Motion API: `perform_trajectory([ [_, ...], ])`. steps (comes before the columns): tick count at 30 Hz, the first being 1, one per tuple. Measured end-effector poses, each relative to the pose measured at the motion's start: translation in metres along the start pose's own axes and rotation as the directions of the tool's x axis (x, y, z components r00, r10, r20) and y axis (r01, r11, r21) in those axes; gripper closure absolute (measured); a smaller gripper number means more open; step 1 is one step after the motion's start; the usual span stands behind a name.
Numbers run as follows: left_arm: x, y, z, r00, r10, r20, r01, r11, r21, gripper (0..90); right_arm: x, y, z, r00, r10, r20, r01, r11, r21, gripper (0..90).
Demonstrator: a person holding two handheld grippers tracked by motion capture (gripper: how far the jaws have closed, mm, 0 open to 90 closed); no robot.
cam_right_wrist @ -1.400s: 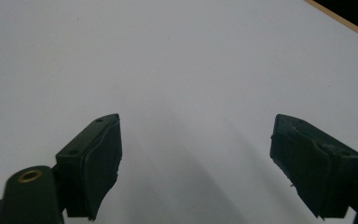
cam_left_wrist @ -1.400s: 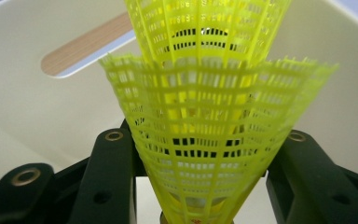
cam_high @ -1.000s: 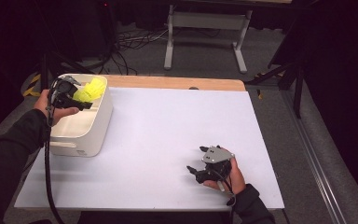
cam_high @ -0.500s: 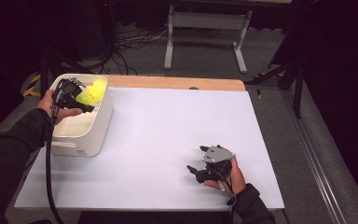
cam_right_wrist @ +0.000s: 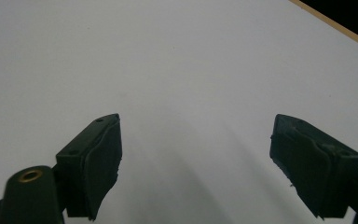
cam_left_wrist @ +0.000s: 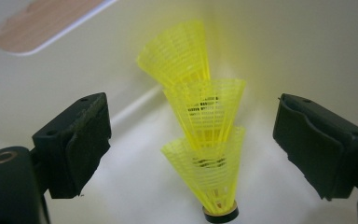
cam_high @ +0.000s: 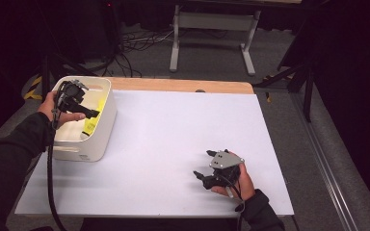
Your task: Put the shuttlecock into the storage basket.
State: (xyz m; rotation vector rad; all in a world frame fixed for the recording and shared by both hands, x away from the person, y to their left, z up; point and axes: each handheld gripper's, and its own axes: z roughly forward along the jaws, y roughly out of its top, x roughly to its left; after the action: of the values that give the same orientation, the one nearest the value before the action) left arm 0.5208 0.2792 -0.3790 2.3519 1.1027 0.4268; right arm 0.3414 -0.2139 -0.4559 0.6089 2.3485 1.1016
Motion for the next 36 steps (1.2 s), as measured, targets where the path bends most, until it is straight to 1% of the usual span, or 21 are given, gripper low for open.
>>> perform_trajectory([
  [4, -0.002, 0.0, -0.003, 1.0, 0.005, 0.0, -0.005, 0.9999, -0.016, 11.5, 0.0, 0.001, -0.001, 1.0, -0.001, 0.004, 0.001, 1.0, -0.003, 17.6],
  [5, -0.004, 0.0, -0.005, 0.9999, 0.01, -0.006, -0.011, 0.9996, -0.025, 11.5, 0.0, 0.001, -0.001, 1.0, -0.002, 0.004, 0.002, 1.0, -0.004, 17.6],
  [7, -0.006, 0.0, -0.01, 0.9998, 0.02, -0.002, -0.02, 0.9985, -0.05, 11.6, 0.001, 0.002, -0.002, 0.9999, -0.007, 0.008, 0.007, 1.0, -0.008, 17.6],
  [8, -0.008, 0.001, -0.012, 0.9995, 0.028, -0.017, -0.029, 0.998, -0.057, 11.9, 0.001, 0.003, -0.003, 0.9999, -0.01, 0.009, 0.01, 1.0, -0.011, 17.6],
  [9, -0.009, 0.001, -0.015, 0.9994, 0.027, -0.02, -0.028, 0.9972, -0.069, 11.8, 0.002, 0.003, -0.004, 0.9999, -0.011, 0.009, 0.011, 1.0, -0.015, 17.6],
  [10, -0.009, 0.002, -0.016, 0.9994, 0.029, -0.016, -0.03, 0.9963, -0.08, 11.8, 0.001, 0.003, -0.005, 0.9998, -0.012, 0.014, 0.012, 1.0, -0.015, 17.6],
  [12, -0.011, 0.002, -0.02, 0.9989, 0.035, -0.032, -0.038, 0.9933, -0.109, 11.8, 0.001, 0.003, -0.005, 0.9998, -0.008, 0.016, 0.008, 1.0, -0.017, 17.7],
  [14, -0.013, 0.002, -0.023, 0.9989, 0.037, -0.031, -0.04, 0.9906, -0.13, 11.9, 0.001, 0.003, -0.005, 0.9998, -0.01, 0.018, 0.01, 1.0, -0.016, 17.6],
  [16, -0.015, 0.003, -0.025, 0.9974, 0.055, -0.048, -0.061, 0.9889, -0.136, 11.9, 0.001, 0.003, -0.006, 0.9998, -0.01, 0.017, 0.01, 1.0, -0.017, 17.6],
  [17, -0.016, 0.003, -0.027, 0.9975, 0.054, -0.045, -0.06, 0.9874, -0.146, 11.8, 0.001, 0.003, -0.006, 0.9998, -0.013, 0.018, 0.013, 1.0, -0.017, 17.6],
  [19, -0.017, 0.004, -0.029, 0.9953, 0.068, -0.069, -0.078, 0.9852, -0.152, 11.8, 0.002, 0.004, -0.006, 0.9997, -0.016, 0.017, 0.016, 1.0, -0.019, 17.4],
  [20, -0.018, 0.004, -0.03, 0.9954, 0.068, -0.067, -0.078, 0.9847, -0.156, 11.8, 0.002, 0.004, -0.006, 0.9998, -0.016, 0.015, 0.017, 1.0, -0.02, 17.4],
  [21, -0.018, 0.004, -0.032, 0.9944, 0.074, -0.076, -0.086, 0.9824, -0.166, 11.8, 0.002, 0.004, -0.006, 0.9997, -0.017, 0.015, 0.017, 1.0, -0.02, 17.4],
  [22, -0.019, 0.004, -0.033, 0.995, 0.069, -0.072, -0.08, 0.9815, -0.174, 11.8, 0.002, 0.004, -0.006, 0.9997, -0.017, 0.019, 0.018, 1.0, -0.018, 17.4],
  [23, -0.019, 0.004, -0.034, 0.9943, 0.07, -0.081, -0.084, 0.9795, -0.183, 11.8, 0.002, 0.004, -0.006, 0.9996, -0.017, 0.022, 0.017, 1.0, -0.019, 17.4],
  [25, -0.02, 0.003, -0.036, 0.9959, 0.047, -0.078, -0.062, 0.9775, -0.202, 12.2, 0.002, 0.004, -0.005, 0.9996, -0.018, 0.023, 0.018, 1.0, -0.017, 17.4],
  [26, -0.02, 0.002, -0.037, 0.9958, 0.04, -0.083, -0.057, 0.9744, -0.217, 12.4, 0.003, 0.004, -0.005, 0.9996, -0.018, 0.023, 0.018, 1.0, -0.016, 17.4],
  [29, -0.022, 0.001, -0.043, 0.995, 0.044, -0.09, -0.065, 0.9677, -0.244, 12.3, 0.002, 0.004, -0.006, 0.9992, -0.018, 0.037, 0.019, 1.0, -0.024, 17.4],
  [30, -0.023, 0.001, -0.044, 0.9954, 0.042, -0.086, -0.063, 0.964, -0.258, 12.2, 0.002, 0.004, -0.006, 0.999, -0.017, 0.042, 0.018, 0.999, -0.027, 17.5],
  [33, -0.024, -0.001, -0.049, 0.9946, 0.04, -0.096, -0.065, 0.959, -0.276, 12.2, 0.002, 0.004, -0.007, 0.9987, -0.013, 0.048, 0.015, 0.999, -0.03, 17.5],
  [36, -0.024, -0.003, -0.051, 0.9958, 0.028, -0.086, -0.053, 0.953, -0.298, 12.1, 0.003, 0.004, -0.007, 0.9988, -0.016, 0.046, 0.017, 0.999, -0.031, 17.5],
])
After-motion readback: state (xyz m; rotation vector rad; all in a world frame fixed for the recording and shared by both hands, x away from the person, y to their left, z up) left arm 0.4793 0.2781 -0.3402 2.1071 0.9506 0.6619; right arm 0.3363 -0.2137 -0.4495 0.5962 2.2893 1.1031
